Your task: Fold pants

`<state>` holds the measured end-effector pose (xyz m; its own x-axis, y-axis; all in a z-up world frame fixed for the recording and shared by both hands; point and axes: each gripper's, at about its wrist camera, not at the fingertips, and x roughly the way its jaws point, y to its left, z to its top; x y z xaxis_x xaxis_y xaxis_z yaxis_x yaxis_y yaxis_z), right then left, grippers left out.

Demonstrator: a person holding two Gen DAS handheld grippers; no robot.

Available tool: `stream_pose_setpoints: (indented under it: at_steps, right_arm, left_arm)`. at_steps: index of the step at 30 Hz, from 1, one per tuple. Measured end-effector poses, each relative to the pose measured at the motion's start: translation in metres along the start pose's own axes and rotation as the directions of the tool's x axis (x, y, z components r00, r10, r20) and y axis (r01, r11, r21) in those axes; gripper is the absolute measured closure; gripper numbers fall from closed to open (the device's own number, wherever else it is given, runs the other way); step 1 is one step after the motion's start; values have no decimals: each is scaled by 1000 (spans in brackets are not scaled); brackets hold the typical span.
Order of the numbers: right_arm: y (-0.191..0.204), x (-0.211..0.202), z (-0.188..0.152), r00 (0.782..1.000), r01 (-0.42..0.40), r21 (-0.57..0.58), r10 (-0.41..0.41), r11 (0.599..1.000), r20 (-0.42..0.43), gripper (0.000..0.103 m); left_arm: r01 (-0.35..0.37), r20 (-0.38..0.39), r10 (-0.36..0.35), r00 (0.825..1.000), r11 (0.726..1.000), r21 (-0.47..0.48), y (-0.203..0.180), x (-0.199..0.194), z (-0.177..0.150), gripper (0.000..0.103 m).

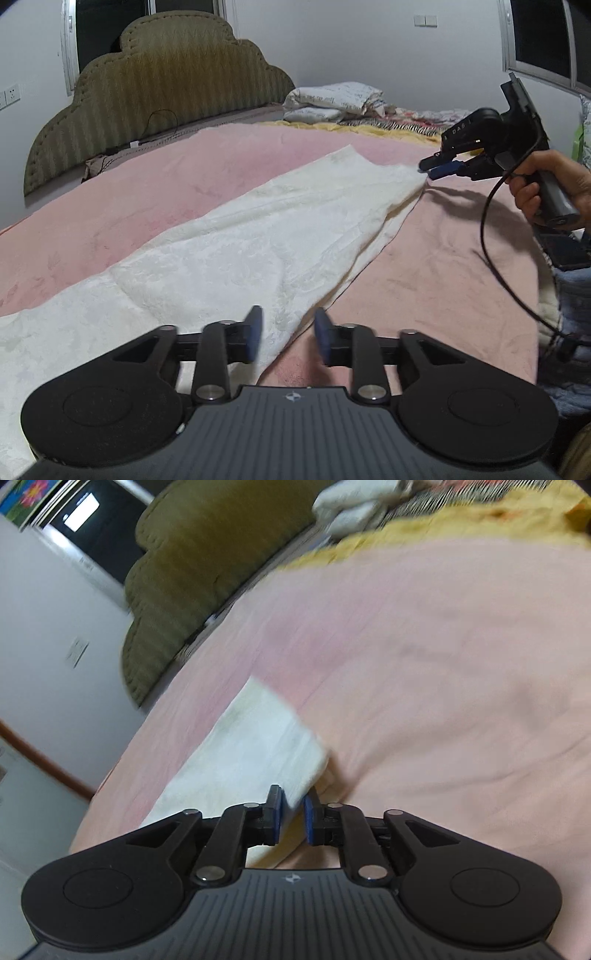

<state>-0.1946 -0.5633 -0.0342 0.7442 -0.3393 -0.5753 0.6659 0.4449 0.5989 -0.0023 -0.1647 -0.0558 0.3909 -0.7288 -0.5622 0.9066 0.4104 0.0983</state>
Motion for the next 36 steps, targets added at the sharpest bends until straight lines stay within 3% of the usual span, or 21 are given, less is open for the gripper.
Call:
stream_pose_setpoints:
  at_steps: [2,3,4,6,8,10,12,13,15,19,21,22,23,27,30,36]
  right_arm:
    - [6,-17,1,981,138,-23,-134,990,140,84]
    - [12,-23,1,971,163,-49,-151,985,188,84]
    - [22,-24,-2,969,149,-97,-126,984,211,84]
    - [43,-17,-8,986,62,-200,-30,978,162,84]
    - [65,0,-20,997,-36,-277,51,960,49,83]
    - [80,20,-32,996,-86,-321,78,943,-36,82]
    - [86,39,-46,996,-53,-372,23,927,-83,80]
    - [83,47,-53,995,-31,-399,-8,917,-96,78]
    - [81,44,-64,998,-42,-452,21,891,-51,78]
    - [90,41,-73,1000,-19,-535,4,845,-29,74]
    - [93,40,-77,999,-42,-564,23,825,-40,59]
    - [97,40,-81,998,-63,-585,38,809,-54,43]
    - [102,41,-84,998,-60,-614,31,787,-59,34]
    - [116,46,-95,999,-5,-693,-26,721,-34,26]
    - [114,44,-95,999,-7,-689,-26,725,-37,24]
    - [115,43,-96,999,-6,-691,-28,723,-38,24]
  left_arm:
    - [6,47,-5,999,999,-34,3,-9,4,41]
    - [6,80,-1,997,998,-65,6,-12,7,32]
    - [-8,107,19,994,995,-97,10,-13,10,23]
    - [-78,130,99,987,984,-159,18,-8,14,13]
    - [-162,88,183,979,965,-207,28,3,12,12]
    - [-205,-1,211,978,950,-235,39,15,5,13]
    - [-224,-79,211,974,940,-257,47,24,-7,13]
    - [-227,-82,213,974,939,-257,48,24,-12,12]
    - [-230,-61,222,973,939,-256,49,17,-14,11]
    - [-265,-73,255,964,938,-225,45,17,-13,8]
    - [-279,-69,271,960,935,-220,42,16,-12,8]
    - [-283,-66,275,959,933,-222,41,15,-10,9]
    - [-282,-61,276,959,932,-226,40,14,-9,9]
    - [-297,-33,301,953,911,-284,45,10,-3,6]
    - [-324,-93,311,946,889,-324,53,16,-5,6]
    - [-325,-104,308,946,907,-267,45,17,-11,4]
